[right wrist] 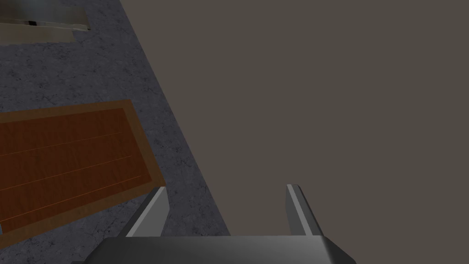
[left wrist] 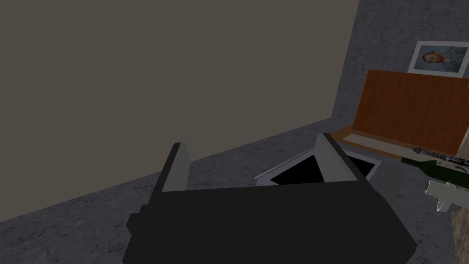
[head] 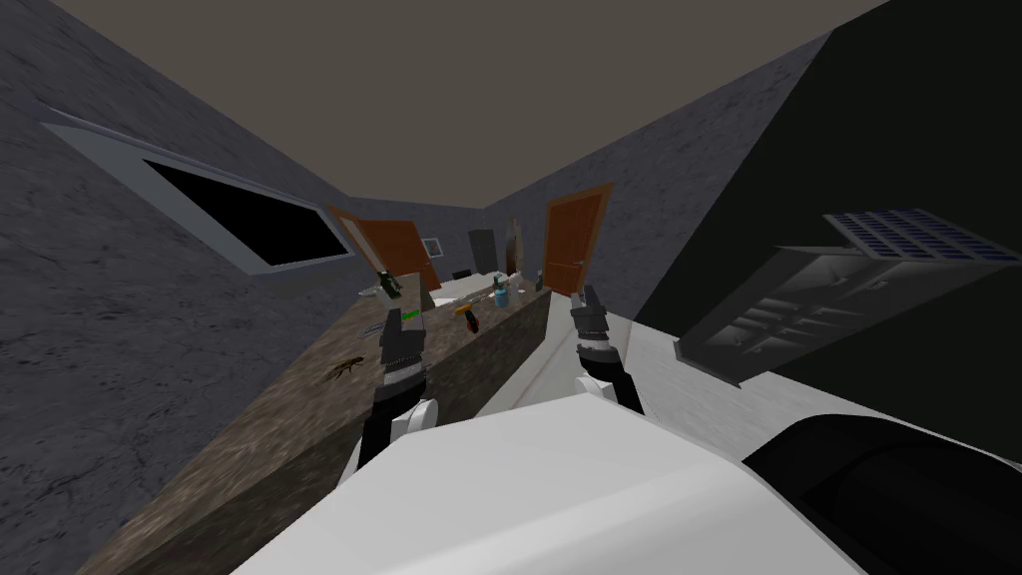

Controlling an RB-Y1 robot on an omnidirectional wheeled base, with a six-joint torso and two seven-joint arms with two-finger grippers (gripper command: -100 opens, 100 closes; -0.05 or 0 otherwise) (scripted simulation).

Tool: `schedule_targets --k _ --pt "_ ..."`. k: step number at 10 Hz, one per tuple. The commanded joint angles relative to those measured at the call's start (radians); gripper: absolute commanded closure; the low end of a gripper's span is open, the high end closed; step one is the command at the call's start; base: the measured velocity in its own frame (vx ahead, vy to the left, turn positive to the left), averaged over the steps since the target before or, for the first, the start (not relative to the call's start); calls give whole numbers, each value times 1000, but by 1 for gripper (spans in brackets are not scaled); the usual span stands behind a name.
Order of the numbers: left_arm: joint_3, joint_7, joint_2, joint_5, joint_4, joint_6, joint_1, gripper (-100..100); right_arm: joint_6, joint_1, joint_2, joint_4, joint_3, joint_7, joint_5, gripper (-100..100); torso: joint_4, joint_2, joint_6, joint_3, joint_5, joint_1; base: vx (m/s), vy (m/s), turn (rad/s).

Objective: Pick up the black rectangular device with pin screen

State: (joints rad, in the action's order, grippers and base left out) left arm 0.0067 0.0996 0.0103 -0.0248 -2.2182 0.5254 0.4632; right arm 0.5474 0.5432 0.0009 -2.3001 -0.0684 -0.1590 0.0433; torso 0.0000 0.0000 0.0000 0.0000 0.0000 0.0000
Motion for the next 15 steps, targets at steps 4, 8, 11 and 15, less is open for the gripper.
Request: schedule_targets --k 4,8,11,15 --pt "-17 -10 -133 -30 -8 -79 -15 -100 0 0 0 0 0 0 0 0 0 0 0 0 -1 -3 5 -37 -15" --pt "-31 -16 -224 -54 -18 -142 -27 -100 0 0 0 0 0 0 0 0 0 0 0 0 -1 -3 1 -46 -16" --pt "-48 -22 -310 -82 -32 -220 -41 -100 0 0 0 0 0 0 0 0 0 0 0 0 -1 -5 -5 -74 -26" --pt "-77 -32 -423 -130 -59 -334 -65 -100 0 0 0 0 0 0 0 0 0 0 0 0 -1 -4 4 -71 -34"
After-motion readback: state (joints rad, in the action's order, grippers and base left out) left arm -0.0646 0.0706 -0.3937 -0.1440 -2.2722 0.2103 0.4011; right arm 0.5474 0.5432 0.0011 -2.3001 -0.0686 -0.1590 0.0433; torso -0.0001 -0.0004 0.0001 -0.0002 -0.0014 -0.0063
